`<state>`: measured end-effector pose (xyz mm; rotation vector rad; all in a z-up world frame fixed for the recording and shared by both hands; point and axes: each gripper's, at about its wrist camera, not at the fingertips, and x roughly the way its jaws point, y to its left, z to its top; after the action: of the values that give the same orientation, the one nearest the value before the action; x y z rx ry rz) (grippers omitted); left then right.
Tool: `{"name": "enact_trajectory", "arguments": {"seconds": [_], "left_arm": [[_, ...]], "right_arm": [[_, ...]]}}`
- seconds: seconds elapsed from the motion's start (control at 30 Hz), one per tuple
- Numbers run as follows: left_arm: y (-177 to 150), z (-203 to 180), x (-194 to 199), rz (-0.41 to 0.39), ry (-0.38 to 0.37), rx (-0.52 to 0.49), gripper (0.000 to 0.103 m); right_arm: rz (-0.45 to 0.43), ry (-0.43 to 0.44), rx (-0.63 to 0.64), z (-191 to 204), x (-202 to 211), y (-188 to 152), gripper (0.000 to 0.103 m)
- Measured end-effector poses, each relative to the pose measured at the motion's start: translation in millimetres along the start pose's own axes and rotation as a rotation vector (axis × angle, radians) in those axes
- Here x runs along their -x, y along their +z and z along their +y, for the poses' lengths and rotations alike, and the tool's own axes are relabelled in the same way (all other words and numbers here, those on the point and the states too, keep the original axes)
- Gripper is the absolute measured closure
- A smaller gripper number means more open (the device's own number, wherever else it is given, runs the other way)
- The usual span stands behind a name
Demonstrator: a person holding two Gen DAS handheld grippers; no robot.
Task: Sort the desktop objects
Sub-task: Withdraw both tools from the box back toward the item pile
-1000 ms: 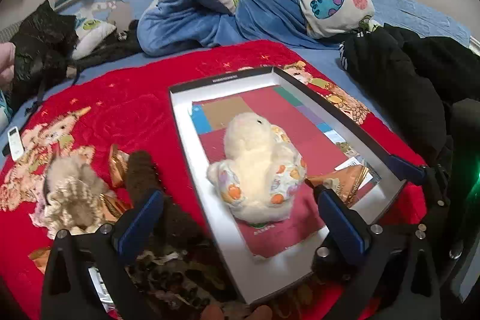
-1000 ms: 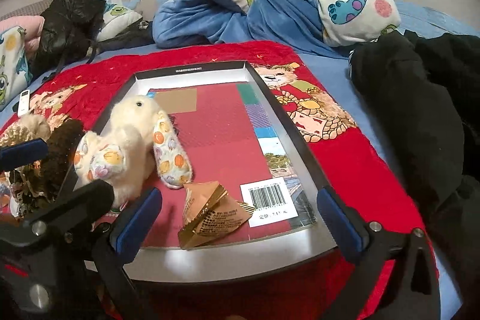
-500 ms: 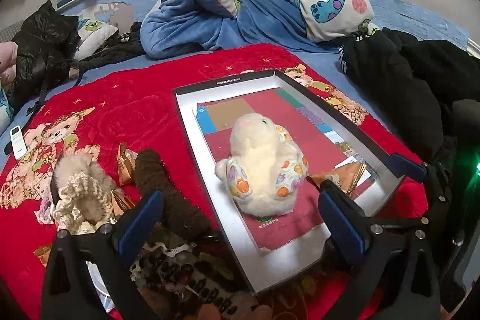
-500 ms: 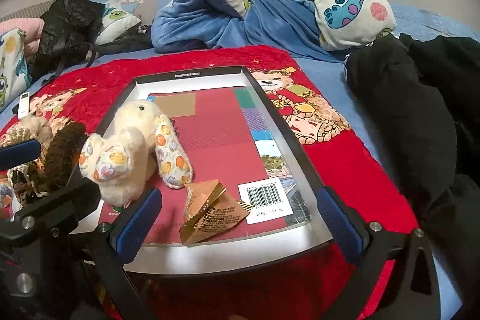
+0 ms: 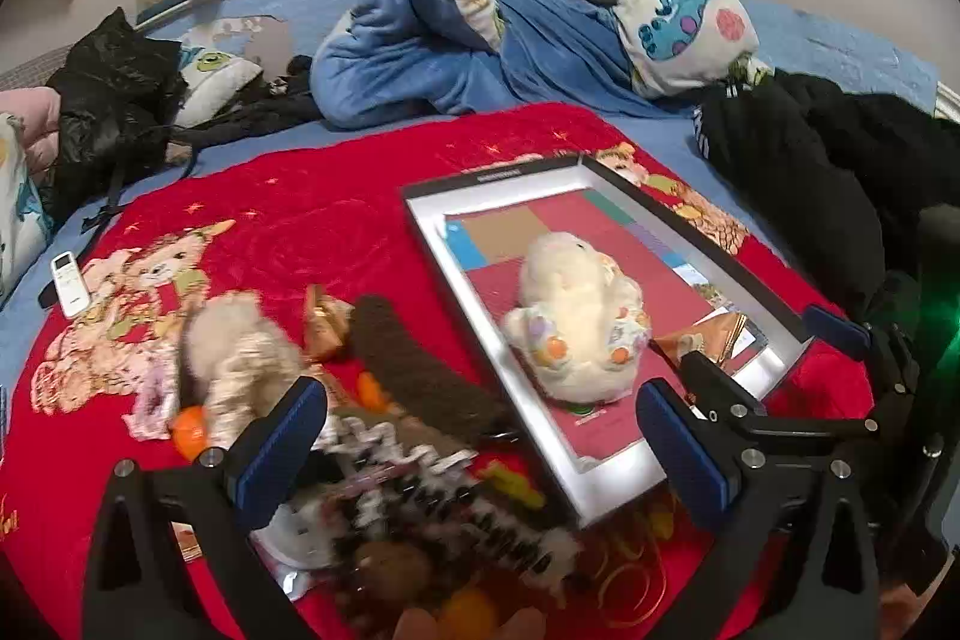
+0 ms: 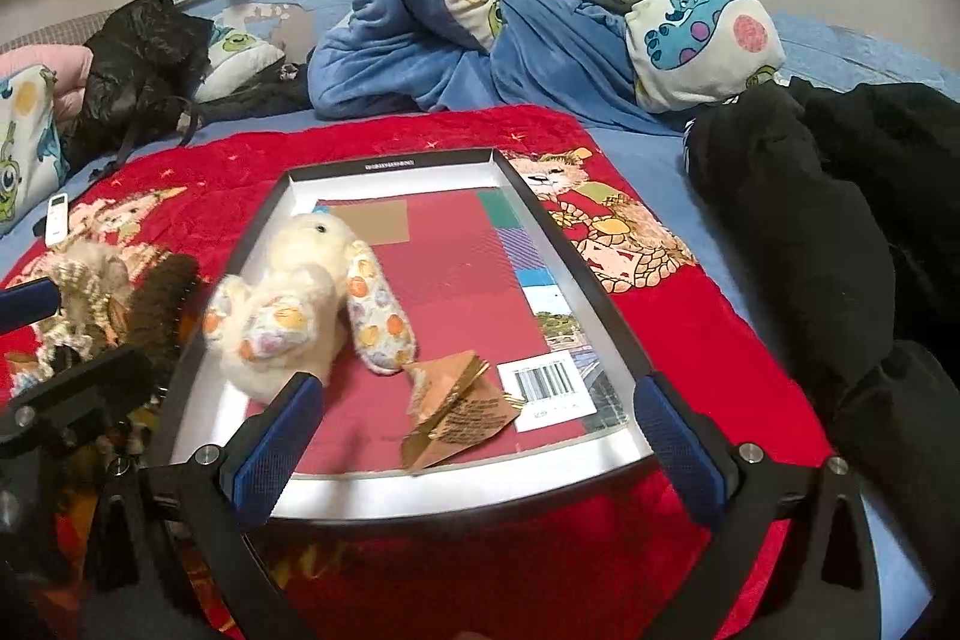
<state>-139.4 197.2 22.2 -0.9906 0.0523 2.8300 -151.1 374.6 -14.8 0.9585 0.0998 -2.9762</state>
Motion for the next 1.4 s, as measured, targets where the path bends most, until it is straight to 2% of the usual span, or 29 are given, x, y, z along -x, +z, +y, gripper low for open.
{"name": "enact_trajectory", "arguments": {"seconds": [0.2,0.4,0.7,0.9,1.07,1.2,1.3,1.4], "left_arm": [[-4.2,22.0,26.5,-0.025,0.014,0.047,0.0],[-19.1,43.4,43.1,-0.04,0.063,0.074,0.0],[-37.7,99.2,62.8,-0.08,0.191,0.104,0.0],[-46.7,128.3,70.7,-0.08,0.24,0.111,0.0],[-53.5,140.7,75.1,-0.05,0.254,0.096,0.0],[-51.1,143.8,79.0,-0.037,0.255,0.081,0.0],[-48.7,141.4,78.1,-0.024,0.266,0.056,0.0],[-48.0,143.0,72.5,-0.009,0.243,0.072,0.0]], "right_arm": [[-0.031,0.027,-0.008,15.2,20.7,4.0,0.0],[-0.06,0.076,-0.034,34.4,37.3,8.3,0.0],[-0.085,0.177,-0.007,80.9,52.7,13.9,0.0],[-0.092,0.253,-0.014,110.2,51.7,20.9,0.0],[-0.099,0.373,-0.096,133.4,52.5,33.7,0.0],[-0.102,0.409,-0.11,148.7,52.8,37.7,0.0],[-0.103,0.407,-0.095,149.4,54.6,35.9,0.0],[-0.106,0.374,-0.101,142.6,54.8,36.5,0.0]]}}
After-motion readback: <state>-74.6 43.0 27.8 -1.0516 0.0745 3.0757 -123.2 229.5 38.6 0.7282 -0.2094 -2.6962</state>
